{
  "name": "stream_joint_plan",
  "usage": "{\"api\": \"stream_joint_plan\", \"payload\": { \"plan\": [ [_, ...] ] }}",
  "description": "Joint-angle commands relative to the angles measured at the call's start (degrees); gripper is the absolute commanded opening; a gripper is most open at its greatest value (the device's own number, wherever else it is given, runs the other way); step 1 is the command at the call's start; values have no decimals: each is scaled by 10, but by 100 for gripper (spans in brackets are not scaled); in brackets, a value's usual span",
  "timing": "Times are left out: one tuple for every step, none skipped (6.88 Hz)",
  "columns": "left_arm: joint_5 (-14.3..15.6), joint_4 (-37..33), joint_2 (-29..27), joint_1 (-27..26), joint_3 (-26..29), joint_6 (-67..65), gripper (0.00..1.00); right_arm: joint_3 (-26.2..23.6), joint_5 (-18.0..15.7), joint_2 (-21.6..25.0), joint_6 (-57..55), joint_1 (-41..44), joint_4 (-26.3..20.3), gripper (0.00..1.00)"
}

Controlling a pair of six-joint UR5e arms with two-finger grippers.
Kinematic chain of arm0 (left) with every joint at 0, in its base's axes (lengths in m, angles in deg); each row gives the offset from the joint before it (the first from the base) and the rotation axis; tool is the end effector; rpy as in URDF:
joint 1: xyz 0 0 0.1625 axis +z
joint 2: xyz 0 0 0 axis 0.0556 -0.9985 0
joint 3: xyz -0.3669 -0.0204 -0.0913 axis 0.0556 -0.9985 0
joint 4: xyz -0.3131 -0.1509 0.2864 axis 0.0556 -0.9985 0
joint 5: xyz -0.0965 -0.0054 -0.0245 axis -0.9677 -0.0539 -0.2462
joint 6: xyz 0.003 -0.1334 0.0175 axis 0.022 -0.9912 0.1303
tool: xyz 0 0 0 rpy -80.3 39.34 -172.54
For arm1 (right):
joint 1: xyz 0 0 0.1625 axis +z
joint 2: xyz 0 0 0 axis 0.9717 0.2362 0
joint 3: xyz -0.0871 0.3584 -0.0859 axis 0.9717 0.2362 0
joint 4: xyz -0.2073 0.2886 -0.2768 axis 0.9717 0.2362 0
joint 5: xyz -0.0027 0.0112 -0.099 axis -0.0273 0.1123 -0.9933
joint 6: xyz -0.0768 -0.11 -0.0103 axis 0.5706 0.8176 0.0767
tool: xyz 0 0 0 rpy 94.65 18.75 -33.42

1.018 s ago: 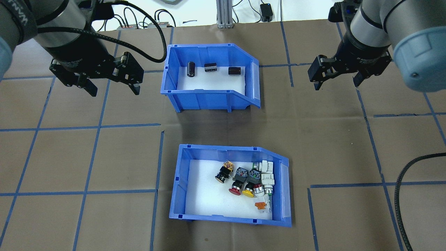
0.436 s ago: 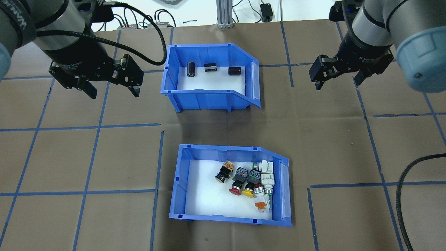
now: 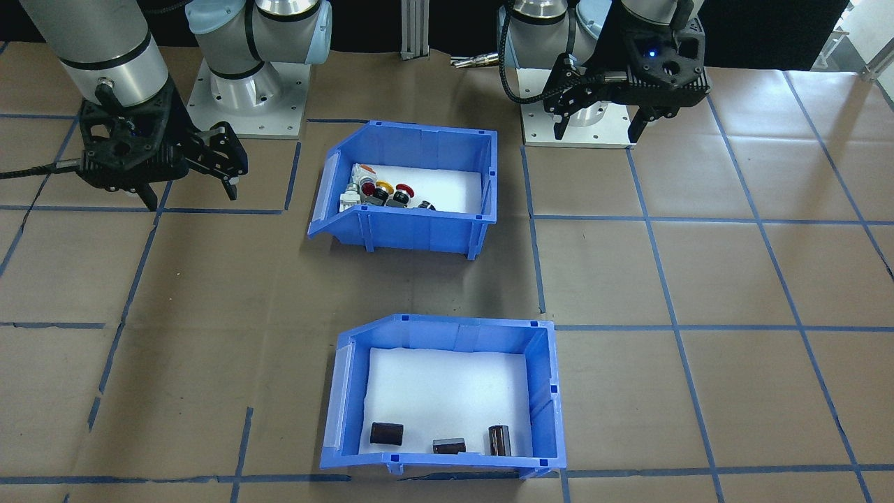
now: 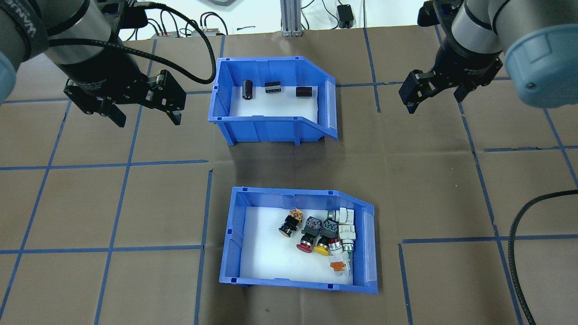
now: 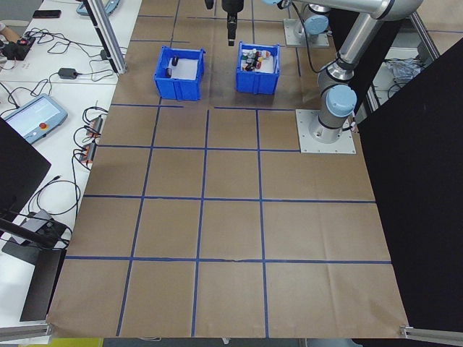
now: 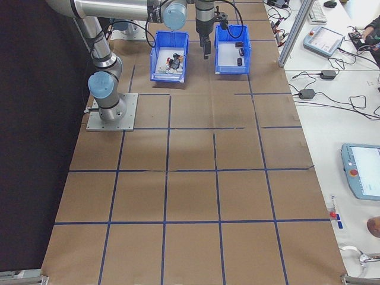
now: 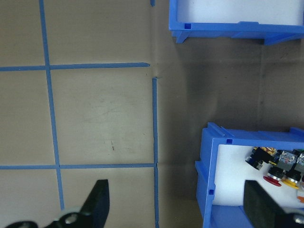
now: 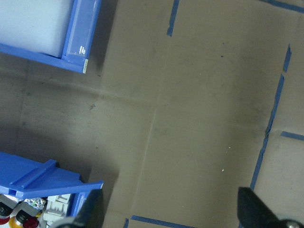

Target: Place button box in front

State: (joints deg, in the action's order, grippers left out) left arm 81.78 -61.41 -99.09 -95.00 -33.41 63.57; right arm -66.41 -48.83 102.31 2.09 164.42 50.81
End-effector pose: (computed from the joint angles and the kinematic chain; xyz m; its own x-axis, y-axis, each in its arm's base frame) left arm -0.1501 -0.4919 0.4489 -0.9999 0.0132 0.0087 0.0131 0.9999 -0.0058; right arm 0.1140 -0.5459 0.3816 -0.9702 -0.2412 0.0234 -0.2421 0.9687 -0.0540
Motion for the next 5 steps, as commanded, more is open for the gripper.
{"api": "stream_joint_plan", "payload": {
  "plan": [
    [-1,-1,1,1,-1,-10,100,77,7,-64,91,9,-10,100],
    [-1,0,2,2,-2,-33,100,98,7,-80,152,19,-10,100],
    [-1,1,-5,4,-2,-67,100,112,8,-95,228,27,-8,100],
    [-1,5,-6,8,-2,-84,100,129,8,-108,281,31,-7,100],
    [-1,13,-6,8,-3,-99,100,142,9,-124,319,38,-7,100]
  ]
}}
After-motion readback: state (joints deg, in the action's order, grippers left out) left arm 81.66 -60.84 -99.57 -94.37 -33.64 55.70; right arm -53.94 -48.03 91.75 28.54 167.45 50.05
